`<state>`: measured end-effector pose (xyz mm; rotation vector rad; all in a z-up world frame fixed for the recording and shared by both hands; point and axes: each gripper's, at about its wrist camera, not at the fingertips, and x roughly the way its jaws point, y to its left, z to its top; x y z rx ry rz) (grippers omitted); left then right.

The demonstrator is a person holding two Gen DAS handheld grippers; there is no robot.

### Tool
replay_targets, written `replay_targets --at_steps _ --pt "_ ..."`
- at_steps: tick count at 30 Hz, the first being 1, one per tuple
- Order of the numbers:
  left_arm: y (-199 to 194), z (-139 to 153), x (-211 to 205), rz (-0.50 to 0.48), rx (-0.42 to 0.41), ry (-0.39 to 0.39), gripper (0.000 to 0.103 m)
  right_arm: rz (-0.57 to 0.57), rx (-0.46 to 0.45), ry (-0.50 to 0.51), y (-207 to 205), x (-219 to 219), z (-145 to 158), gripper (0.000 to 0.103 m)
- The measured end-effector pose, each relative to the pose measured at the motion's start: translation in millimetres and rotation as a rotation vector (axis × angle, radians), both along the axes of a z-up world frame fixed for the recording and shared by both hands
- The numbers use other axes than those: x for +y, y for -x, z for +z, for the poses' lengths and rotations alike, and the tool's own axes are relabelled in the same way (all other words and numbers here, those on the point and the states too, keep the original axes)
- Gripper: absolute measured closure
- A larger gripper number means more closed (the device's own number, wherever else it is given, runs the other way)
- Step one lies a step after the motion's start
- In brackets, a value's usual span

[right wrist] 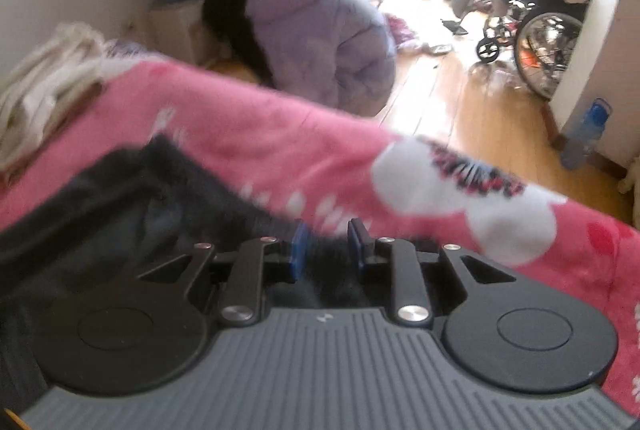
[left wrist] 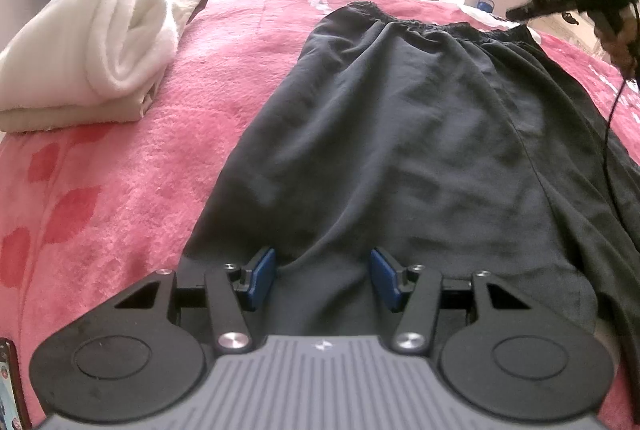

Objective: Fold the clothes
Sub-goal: 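Pull the waistband taut away from the left gripper with the right gripper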

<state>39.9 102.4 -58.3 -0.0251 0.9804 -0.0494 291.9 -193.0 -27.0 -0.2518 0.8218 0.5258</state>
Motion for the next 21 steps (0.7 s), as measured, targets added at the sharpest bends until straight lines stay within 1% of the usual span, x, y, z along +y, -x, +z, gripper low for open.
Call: replay_targets --at_steps 3,4,6,8,13,15,18,21 --pt "1.2 -0.3 -0.8 -0.002 -0.001 -0.010 0.048 -0.024 -0.012 0.102 -4.4 8.2 -26.3 0.083" --pt "1.7 -0.4 -1.2 -0.001 -0.001 -0.013 0.048 -0.051 -0.012 0.105 -10.1 4.2 -32.0 0.083" --pt "2.7 -0.6 -1.6 -0.002 -0.002 -0.017 0.048 -0.113 -0.008 0.097 -22.9 -6.4 -42.5 0.083" --pt "3.8 -0.8 -1.7 -0.004 -0.002 -0.020 0.048 -0.160 0.007 0.045 -32.3 -18.0 -43.7 0.084" --pt "5.8 -1.5 -1.5 -0.010 -0.002 -0.026 0.048 -0.213 0.001 0.024 -43.8 -24.3 -49.2 0.083" --pt "5.1 -2.2 -1.3 -0.011 -0.002 -0.027 0.048 -0.234 0.003 0.016 -46.5 -24.7 -50.0 0.083" --pt "4.6 -2.6 -1.8 -0.015 -0.009 -0.031 0.047 -0.315 0.012 -0.034 -51.6 -35.4 -41.0 0.083" --pt "5.3 -2.8 -1.7 -0.016 -0.021 -0.029 0.047 -0.405 -0.023 -0.075 -44.8 -58.0 -16.4 0.081"
